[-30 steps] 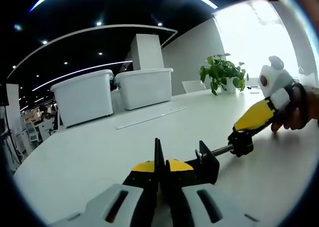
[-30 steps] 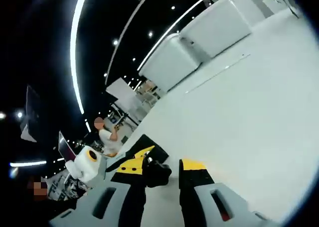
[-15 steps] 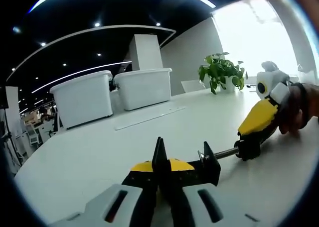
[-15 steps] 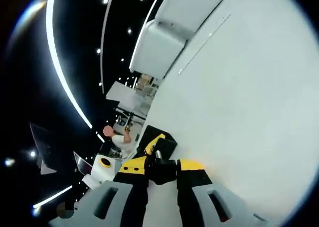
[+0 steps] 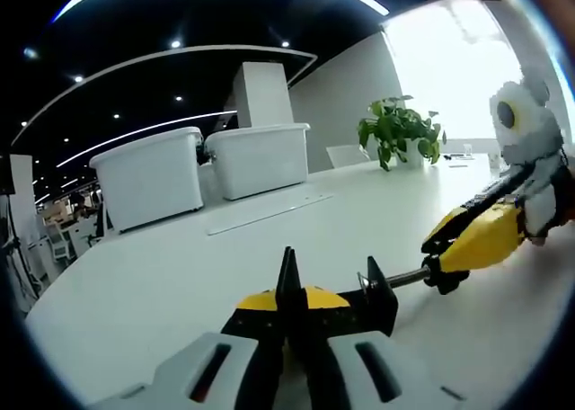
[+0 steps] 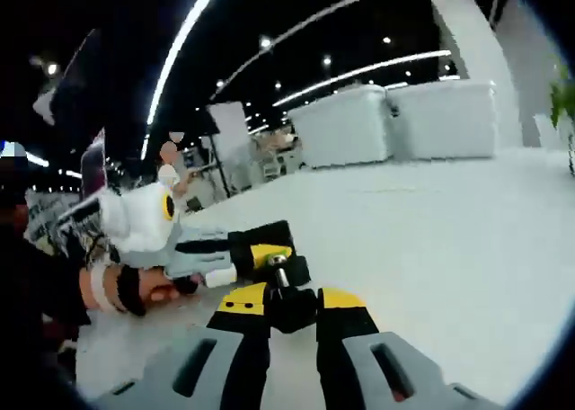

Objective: Clamp the fixed fixture on the desktop, loosen the retaining clip, secure it to the edge of the desk, and tighten the retaining clip.

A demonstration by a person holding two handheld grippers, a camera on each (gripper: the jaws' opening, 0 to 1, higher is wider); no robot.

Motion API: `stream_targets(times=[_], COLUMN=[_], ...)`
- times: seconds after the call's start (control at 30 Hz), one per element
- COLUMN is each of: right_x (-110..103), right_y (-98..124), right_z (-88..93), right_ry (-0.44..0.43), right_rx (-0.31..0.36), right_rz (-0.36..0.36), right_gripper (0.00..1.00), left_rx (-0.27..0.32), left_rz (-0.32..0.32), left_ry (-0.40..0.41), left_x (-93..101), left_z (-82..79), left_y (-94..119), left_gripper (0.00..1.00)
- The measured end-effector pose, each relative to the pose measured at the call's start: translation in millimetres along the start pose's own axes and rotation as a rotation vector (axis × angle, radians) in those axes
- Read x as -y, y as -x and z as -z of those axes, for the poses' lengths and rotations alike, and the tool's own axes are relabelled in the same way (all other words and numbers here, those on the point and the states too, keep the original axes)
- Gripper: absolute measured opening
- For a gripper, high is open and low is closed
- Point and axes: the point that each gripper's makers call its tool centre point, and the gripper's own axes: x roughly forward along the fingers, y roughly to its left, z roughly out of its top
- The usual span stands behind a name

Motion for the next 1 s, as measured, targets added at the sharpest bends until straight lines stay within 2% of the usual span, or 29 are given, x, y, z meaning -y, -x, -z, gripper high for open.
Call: stream_targets(times=[0.07,0.17,0.2,0.23,0.3,0.4,0.53,0.57,0.73,0.83,0.87,0.93,1.0], right_x=[-2,-6,-7,-9,-9,-8,-11,-12,-12,-14,-14,-11,-1], right_y=[1,-1,0,-1,-2,-4,-4,-3,-1,1,2,7,13], right_z=[-0.4,-2.7,-2.5,-1.3,-0.9,0.1,0.9,1.5,0.2,-0.2,0.6,-9.1,-20.7], right_ry=[0.113,0.349,0.490,0.566,0.636,0.673,0.908,0.936,0.918,0.930,0.839,0.565,0.337], right_rx=[0.010,0.031,0.036,0.039,0.047,0.046,0.055,0.055,0.058,0.031,0.010,0.035,0.060], right_rz=[0.028,0.077,0.106,0.120,0.142,0.155,0.191,0.200,0.190,0.133,0.118,0.107,0.099], right_gripper=[0.16,0.17,0.17,0.17,0.17,0.17,0.18,0.18,0.19,0.20,0.20,0.20,0.26], left_rx=[0.001,0.002,0.003,0.003,0.002,0.001,-0.001,-0.002,-0.004,-0.007,-0.005,-0.007,-0.008], left_rz=[0.001,0.001,0.006,0.006,0.006,0.005,0.005,0.004,0.003,0.002,0.003,0.005,0.007], left_ry=[0.004,0.002,0.006,0.008,0.006,0.008,0.008,0.009,0.009,0.008,0.007,0.004,0.005], left_x=[0.6,1.3,2.6,3.0,1.7,1.9,1.0,0.8,0.9,1.1,1.5,3.0,3.5], left_z=[-0.3,-0.4,-0.9,-1.3,-0.7,-0.5,0.0,0.1,0.6,1.3,1.0,1.2,1.1], left_y=[1,1,1,0,-1,0,-1,-1,-1,-1,0,0,1], left_gripper=[0.06,0.06,0.05,0.05,0.05,0.05,0.05,0.05,0.05,0.05,0.05,0.06,0.06])
